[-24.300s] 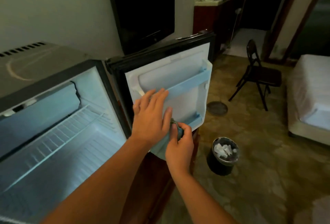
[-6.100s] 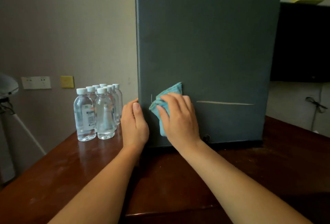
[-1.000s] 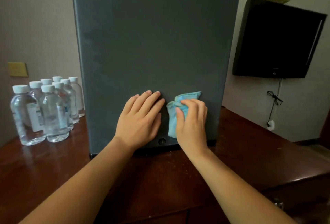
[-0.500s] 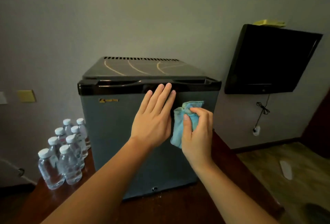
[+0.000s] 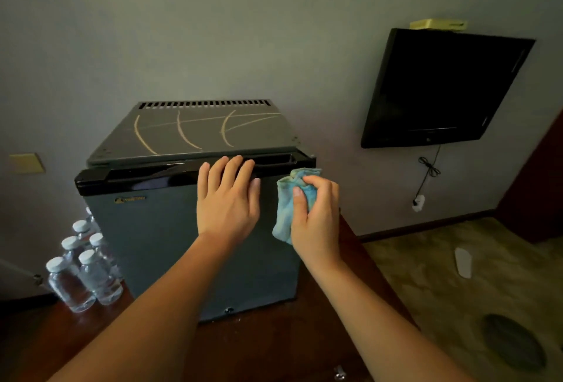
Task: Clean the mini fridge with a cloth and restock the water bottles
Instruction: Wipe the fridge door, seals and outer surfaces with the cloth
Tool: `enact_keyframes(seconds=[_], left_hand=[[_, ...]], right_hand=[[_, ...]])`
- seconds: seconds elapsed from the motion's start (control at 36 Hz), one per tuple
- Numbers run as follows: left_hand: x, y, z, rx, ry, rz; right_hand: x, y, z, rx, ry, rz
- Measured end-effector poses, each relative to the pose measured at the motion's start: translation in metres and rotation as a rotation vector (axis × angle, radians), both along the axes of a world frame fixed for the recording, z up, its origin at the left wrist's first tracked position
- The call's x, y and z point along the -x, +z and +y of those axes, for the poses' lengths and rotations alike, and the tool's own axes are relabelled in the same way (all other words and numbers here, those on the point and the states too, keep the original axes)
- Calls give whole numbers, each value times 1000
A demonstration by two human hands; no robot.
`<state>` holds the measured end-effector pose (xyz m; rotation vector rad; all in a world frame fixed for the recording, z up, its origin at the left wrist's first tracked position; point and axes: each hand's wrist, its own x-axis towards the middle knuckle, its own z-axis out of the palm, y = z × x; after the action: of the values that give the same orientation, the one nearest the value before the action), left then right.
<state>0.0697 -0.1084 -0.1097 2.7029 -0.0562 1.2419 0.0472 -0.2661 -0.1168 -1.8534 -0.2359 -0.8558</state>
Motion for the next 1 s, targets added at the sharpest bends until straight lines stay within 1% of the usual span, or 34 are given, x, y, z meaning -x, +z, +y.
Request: enact_keyframes(seconds=[0.06,0.14,0.25,0.33,0.44,0.5,0.56,0.61,0.67,0.78,0.86,1.0], left_hand=[[-1,1,-10,59,40,-5],[-3,9,-31,162,85,36],[-13,27,-69,148,22,23],[-22,37,-84,175,-47,34],[-47,43,-121,202,-38,72],[-58,37,-133,172,22,69],[-65,27,-144,143,111,2],[-72,18,-152,174,168,-124],[-81,11,-155,194,193,-250],[-93,3,-150,121,202,-445],[-99,-1,-149,108,216,-508],[-104,-2,-149,85,260,-552]], right_hand=[[-9,4,-12,-10,34,-21],[-24,11,-29,-17,87,-16],[-45,24,-58,-25,157,-32],[-49,28,-63,-31,146,-48],[-67,27,-91,-48,168,-41],[-80,23,-101,-55,175,-33],[-95,17,-111,-51,171,-16],[-110,11,-116,-42,170,-7],[-123,6,-117,-43,188,11],[-147,2,-109,-25,259,13],[-163,1,-98,-20,310,-9],[-179,0,-81,-25,417,12]])
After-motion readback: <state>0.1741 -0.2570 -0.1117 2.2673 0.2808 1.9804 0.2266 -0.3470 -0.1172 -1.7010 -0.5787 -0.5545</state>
